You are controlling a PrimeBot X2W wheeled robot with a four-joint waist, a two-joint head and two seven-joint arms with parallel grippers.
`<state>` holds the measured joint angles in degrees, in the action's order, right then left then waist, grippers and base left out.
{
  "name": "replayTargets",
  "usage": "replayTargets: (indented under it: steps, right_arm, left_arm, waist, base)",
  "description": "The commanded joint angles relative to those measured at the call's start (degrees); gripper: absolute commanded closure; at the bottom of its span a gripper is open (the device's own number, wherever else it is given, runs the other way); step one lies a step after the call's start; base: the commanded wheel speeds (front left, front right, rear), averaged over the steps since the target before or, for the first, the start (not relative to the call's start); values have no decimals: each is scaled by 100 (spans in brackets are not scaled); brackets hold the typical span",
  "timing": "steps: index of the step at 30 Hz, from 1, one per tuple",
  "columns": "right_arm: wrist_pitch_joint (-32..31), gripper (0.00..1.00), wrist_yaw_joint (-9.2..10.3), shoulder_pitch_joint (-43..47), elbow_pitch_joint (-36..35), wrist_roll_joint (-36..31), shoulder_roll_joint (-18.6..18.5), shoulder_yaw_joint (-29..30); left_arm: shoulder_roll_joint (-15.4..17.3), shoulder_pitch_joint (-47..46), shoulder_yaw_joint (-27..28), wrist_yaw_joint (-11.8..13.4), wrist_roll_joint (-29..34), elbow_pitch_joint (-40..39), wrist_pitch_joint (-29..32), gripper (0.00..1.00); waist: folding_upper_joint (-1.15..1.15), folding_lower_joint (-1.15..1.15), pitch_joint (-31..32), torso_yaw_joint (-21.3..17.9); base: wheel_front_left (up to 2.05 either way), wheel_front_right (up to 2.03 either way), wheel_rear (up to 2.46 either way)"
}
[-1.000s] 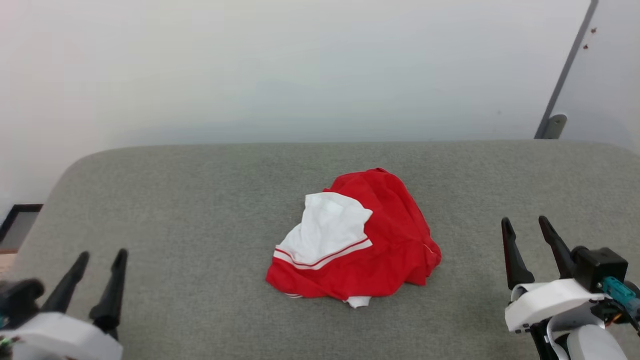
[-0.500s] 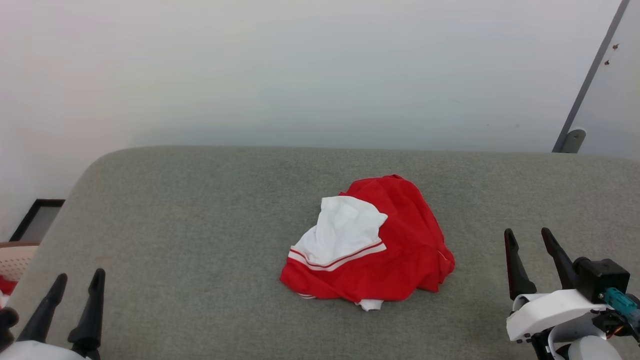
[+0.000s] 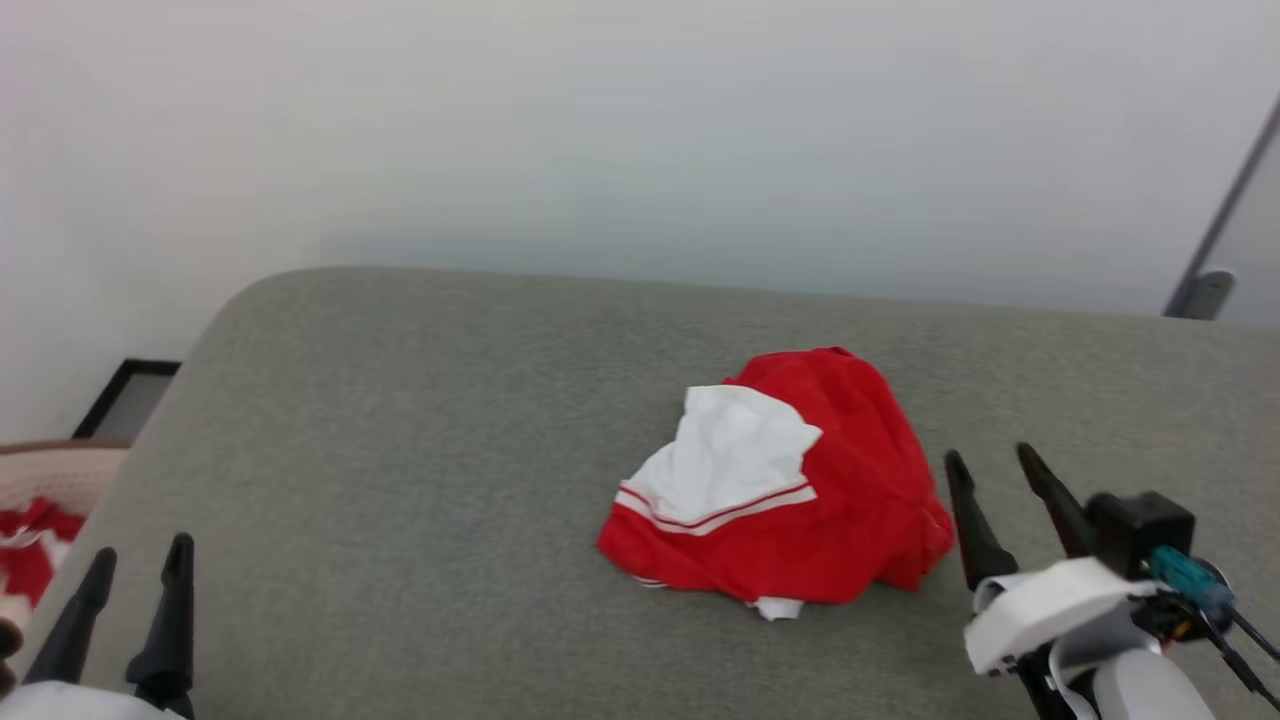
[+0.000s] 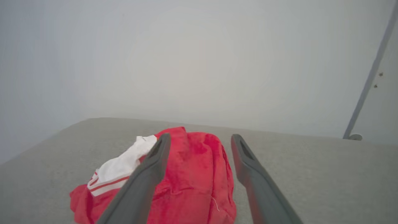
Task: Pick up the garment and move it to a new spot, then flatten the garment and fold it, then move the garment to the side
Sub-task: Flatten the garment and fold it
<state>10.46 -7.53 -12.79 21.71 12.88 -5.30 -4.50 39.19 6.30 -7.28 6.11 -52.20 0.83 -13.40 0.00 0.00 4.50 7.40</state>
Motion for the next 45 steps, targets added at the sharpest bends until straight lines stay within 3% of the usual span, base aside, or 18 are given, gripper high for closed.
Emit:
replayTargets:
  steps: [1,5,18,31,32,33,34,45]
  right_arm:
    - [-43,0,8,-96,2,36,-25,-95]
    - [-232,0,8,-328,127,132,-59,-314]
    - [-1264,0,8,-1329,1104,8,-315,-608]
    - [-2596,0,8,-2014,2115,-230,-344,-589]
    - [-2627,38,8,-2050,2123,-206,-343,-612]
    - [-2645,84,8,-2086,2119,-196,-345,-637]
    - [-2672,100,8,-2108,2118,-197,-357,-675]
    - [-2743,100,8,-2312,1826,5,-488,-818]
  left_arm:
    - [-50,97,12,39,31,-44,-29,0]
    - [-154,207,-37,87,63,-149,-59,0]
    - [-573,61,-283,-85,190,-89,-127,0]
    - [-845,-185,-408,-261,267,223,-160,0]
    - [-866,-201,-414,-273,273,251,-162,0]
    - [-885,-223,-420,-293,280,272,-160,0]
    - [-898,-248,-426,-314,288,293,-161,0]
    - [-946,-303,-345,-402,351,451,-174,0]
  waist:
    - [0,0,-46,219]
    - [0,0,-78,543]
    - [0,0,-361,1424]
    - [0,0,-563,1661]
    - [0,0,-574,1661]
    - [0,0,-584,1659]
    - [0,0,-593,1656]
    - [0,0,-591,1490]
  base:
    - [0,0,0]
    - [0,0,0]
    - [0,0,0]
    - [0,0,0]
    - [0,0,0]
    - [0,0,0]
    - [0,0,0]
    - [0,0,0]
